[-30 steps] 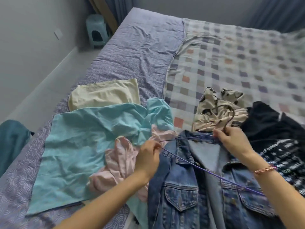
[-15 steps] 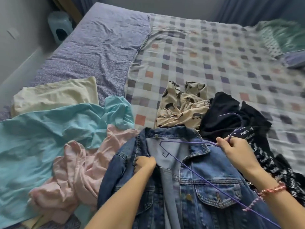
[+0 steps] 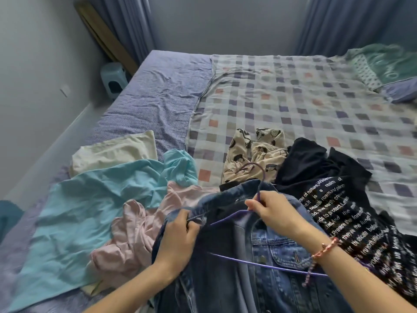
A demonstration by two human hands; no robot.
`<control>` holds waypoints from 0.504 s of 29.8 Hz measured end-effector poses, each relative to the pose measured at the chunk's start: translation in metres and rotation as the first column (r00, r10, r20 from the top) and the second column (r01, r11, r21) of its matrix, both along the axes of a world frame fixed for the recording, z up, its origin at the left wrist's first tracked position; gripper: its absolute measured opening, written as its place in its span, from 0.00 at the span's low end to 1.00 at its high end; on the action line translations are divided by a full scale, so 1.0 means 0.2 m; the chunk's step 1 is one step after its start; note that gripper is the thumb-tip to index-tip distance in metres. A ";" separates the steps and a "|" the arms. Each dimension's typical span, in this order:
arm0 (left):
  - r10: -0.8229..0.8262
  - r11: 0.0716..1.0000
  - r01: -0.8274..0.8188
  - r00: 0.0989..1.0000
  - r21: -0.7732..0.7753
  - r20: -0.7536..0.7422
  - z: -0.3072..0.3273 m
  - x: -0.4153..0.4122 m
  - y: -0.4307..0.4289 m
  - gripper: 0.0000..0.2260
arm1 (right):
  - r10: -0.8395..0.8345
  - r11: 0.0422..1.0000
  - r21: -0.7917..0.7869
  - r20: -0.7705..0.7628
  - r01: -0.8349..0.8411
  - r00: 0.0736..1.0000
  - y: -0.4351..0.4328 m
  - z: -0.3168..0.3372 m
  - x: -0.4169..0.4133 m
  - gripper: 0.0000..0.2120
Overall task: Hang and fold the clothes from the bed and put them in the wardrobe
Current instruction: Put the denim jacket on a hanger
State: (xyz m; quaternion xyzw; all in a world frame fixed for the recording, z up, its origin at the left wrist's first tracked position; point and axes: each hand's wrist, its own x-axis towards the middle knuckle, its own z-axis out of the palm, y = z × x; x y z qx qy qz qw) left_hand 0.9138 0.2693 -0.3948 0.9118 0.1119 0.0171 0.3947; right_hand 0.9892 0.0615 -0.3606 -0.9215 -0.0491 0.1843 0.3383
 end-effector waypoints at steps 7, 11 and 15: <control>-0.273 0.939 0.206 0.933 0.277 0.233 0.40 -0.49 -0.10 0.08 | -0.112 0.946 0.318 0.154 0.058 0.982 0.22 0.12 -0.34 0.11; -0.332 0.882 0.272 0.938 0.385 0.098 0.58 -0.71 -0.22 0.08 | -0.256 0.765 0.617 0.027 0.185 0.966 0.27 0.25 -0.51 0.08; -0.381 0.776 0.163 0.891 0.609 0.247 0.81 -0.68 -0.04 0.27 | -0.259 0.666 0.734 0.061 0.133 0.964 0.19 0.56 -0.53 0.16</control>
